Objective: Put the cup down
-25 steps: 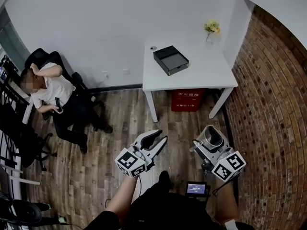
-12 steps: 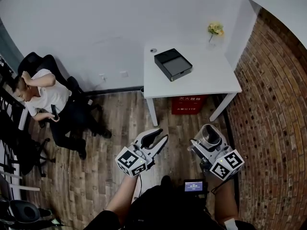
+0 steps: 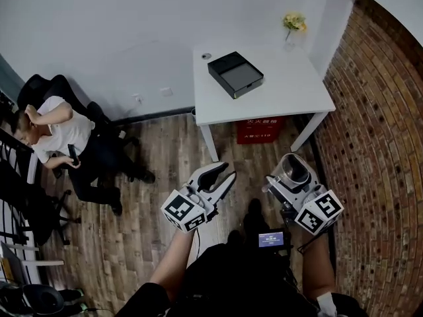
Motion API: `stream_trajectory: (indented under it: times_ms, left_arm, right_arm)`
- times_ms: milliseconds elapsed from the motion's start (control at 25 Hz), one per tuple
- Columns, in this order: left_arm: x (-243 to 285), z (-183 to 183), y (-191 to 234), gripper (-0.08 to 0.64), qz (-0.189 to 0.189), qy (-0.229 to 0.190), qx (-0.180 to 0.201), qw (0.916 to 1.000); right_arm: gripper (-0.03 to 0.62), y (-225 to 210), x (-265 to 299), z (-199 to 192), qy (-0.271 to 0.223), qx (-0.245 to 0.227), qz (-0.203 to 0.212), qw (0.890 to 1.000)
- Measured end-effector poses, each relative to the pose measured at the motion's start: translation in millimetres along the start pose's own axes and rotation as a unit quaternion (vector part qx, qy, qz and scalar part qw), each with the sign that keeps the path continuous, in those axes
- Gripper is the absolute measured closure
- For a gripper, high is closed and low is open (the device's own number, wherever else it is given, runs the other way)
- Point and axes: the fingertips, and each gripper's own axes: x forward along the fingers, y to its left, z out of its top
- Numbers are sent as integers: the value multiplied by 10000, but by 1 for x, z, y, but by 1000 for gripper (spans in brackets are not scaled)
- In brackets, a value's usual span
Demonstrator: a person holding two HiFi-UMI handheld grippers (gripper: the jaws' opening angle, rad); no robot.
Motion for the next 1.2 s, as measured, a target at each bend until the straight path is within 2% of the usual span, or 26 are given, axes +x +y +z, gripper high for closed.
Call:
stream_trajectory:
  times_ms: [440, 920, 1200]
  left_arm:
    - [38, -7, 37, 449, 166, 89, 155, 9997]
    - [121, 9, 124, 450, 463, 120, 183, 9987]
    - [172, 26, 183, 446, 762, 107, 171, 9969]
  right_arm:
    - [178, -46, 39, 0, -61, 7, 246, 9997]
    - [178, -138, 124, 30, -41, -17, 569, 9984]
    - [178, -197, 177, 53, 92, -162, 733, 9971]
